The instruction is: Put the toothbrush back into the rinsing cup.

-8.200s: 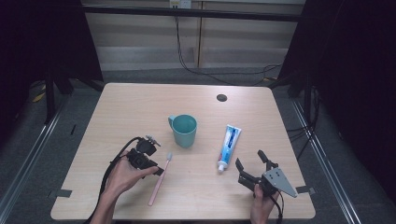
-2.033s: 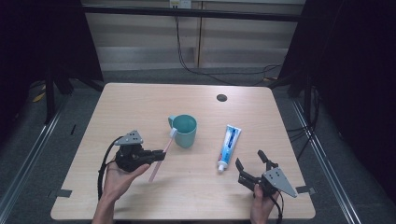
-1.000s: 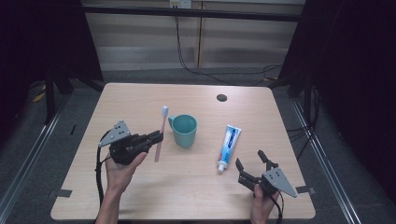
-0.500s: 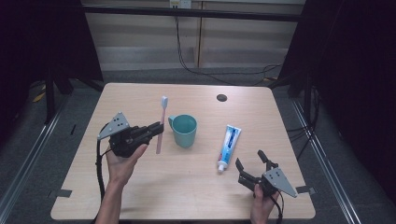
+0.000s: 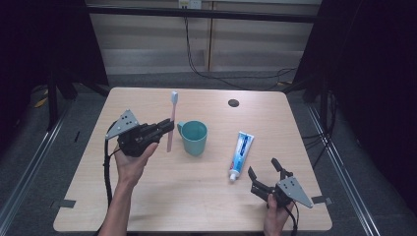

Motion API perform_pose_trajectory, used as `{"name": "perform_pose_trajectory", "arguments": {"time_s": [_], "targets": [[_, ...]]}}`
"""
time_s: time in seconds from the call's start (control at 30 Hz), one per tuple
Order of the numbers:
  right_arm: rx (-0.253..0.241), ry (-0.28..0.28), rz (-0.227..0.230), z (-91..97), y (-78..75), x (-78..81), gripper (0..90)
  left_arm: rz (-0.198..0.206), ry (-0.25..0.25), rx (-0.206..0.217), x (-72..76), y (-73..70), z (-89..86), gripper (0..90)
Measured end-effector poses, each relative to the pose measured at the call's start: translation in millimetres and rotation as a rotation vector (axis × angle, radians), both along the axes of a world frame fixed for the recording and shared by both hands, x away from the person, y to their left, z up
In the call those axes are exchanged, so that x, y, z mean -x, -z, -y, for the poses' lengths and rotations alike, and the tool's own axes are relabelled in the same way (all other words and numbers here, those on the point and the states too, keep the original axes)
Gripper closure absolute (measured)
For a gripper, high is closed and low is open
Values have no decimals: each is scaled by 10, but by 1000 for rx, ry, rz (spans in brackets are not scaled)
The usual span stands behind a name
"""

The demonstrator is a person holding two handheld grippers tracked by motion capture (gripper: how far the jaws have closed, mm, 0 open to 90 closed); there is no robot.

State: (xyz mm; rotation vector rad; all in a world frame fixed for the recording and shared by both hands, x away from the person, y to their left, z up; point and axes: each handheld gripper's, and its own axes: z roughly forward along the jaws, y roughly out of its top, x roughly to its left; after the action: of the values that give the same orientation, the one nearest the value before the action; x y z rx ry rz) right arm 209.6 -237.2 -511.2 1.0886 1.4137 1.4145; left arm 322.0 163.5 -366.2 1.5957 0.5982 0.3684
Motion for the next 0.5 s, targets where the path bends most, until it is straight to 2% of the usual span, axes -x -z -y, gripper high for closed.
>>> {"name": "perform_pose_trajectory", "arguments": {"time_s": [0.1,0.13,0.2,0.27,0.33,0.43,0.5], "targets": [[0,0,1,1,1,0,129,11,0,-16,-41,-24,48,842],[0,0,1,0,1,0,130,16,0,-38,-77,-41,71,842],[1,-1,1,2,1,0,130,20,0,-40,-92,-47,80,842],[0,-1,2,1,0,1,129,-2,5,-13,-148,-55,99,842],[-1,-1,1,1,1,1,129,-4,10,-2,-169,-54,110,841],[0,-1,2,1,1,1,129,-16,0,-27,-253,-71,160,842],[0,-1,2,1,1,1,129,-18,2,-20,-269,-75,170,841]]}}
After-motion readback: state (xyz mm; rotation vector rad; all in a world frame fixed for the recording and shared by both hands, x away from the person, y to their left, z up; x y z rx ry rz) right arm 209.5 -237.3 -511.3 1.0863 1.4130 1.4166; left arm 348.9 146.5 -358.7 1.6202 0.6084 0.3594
